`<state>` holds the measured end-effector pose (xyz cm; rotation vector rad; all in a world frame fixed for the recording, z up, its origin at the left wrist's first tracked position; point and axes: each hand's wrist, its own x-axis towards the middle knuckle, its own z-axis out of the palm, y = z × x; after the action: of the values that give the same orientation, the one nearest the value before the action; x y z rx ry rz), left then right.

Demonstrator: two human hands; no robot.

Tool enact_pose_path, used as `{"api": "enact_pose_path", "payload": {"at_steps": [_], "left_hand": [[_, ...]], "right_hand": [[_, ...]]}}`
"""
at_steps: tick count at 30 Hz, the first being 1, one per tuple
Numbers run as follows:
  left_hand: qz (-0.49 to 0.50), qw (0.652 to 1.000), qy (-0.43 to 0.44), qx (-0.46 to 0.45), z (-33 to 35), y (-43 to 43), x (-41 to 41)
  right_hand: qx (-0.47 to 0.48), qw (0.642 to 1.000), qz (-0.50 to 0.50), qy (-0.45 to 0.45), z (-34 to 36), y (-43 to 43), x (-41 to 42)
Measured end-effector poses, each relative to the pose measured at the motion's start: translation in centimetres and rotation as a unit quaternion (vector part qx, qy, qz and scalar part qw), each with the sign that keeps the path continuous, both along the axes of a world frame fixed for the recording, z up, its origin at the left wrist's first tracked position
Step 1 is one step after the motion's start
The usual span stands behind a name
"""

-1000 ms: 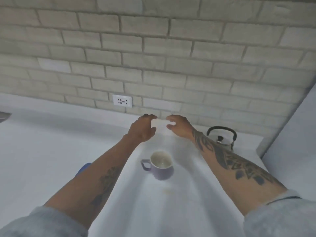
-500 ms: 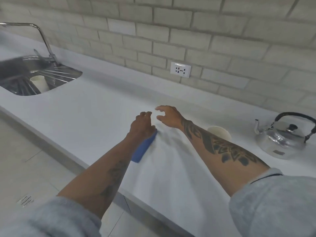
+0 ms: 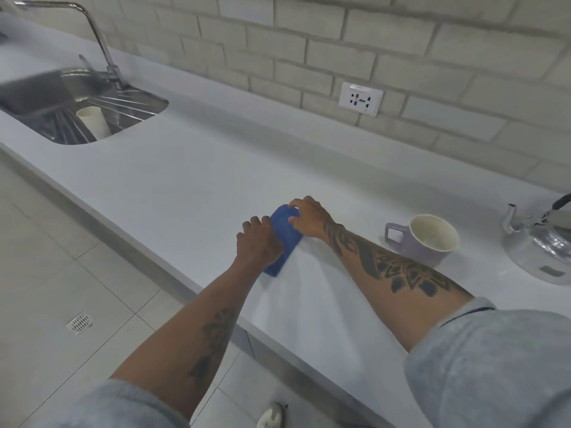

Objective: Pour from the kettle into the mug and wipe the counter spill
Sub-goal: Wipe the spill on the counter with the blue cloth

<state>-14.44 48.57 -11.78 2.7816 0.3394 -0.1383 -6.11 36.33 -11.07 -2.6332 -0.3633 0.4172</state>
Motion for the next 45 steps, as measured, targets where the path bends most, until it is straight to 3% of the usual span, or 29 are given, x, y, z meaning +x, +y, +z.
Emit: {"api": "enact_pose_path", "payload": {"at_steps": [10, 12, 14, 19, 23, 27, 30, 36, 45], "left_hand": [[0.037, 0.996, 0.069, 0.038, -1.4, 1.1, 0.8], [0.041, 0.996, 0.079, 0.025, -1.5, 1.4, 1.1], [0.04, 0.996, 0.078, 0.014, -1.7, 1.6, 1.3], [0.002, 0.997, 0.056, -0.061, -1.7, 1.7, 2.0], [-0.079, 0.983, 0.105, -0.128, -1.0, 0.0, 2.6], [-0.171, 0.941, 0.144, -0.254, 0.2, -3.9, 2.1], [-0.244, 0.908, 0.192, -0.282, 0.9, -8.0, 1.5], [-0.366, 0.857, 0.265, -0.246, 0.4, -18.7, -1.2], [-0.399, 0.834, 0.297, -0.237, -0.3, -31.1, -8.1]], "right_hand": [[-0.106, 0.99, -0.088, -0.031, -2.1, 1.3, 0.6], [-0.059, 0.992, -0.111, -0.015, -2.2, 1.4, 0.7], [0.053, 0.99, -0.128, 0.005, -2.0, 1.1, 0.5], [0.25, 0.955, -0.158, 0.009, 0.3, -0.8, -2.5], [0.325, 0.931, -0.165, -0.004, 1.8, -4.6, -5.9], [0.36, 0.909, -0.207, -0.022, 2.7, -10.1, -9.4], [0.367, 0.896, -0.249, -0.028, 3.0, -15.5, -11.9], [0.318, 0.878, -0.357, -0.032, 3.1, -26.7, -17.2], [0.195, 0.853, -0.483, -0.029, 2.4, -36.2, -20.7]]}}
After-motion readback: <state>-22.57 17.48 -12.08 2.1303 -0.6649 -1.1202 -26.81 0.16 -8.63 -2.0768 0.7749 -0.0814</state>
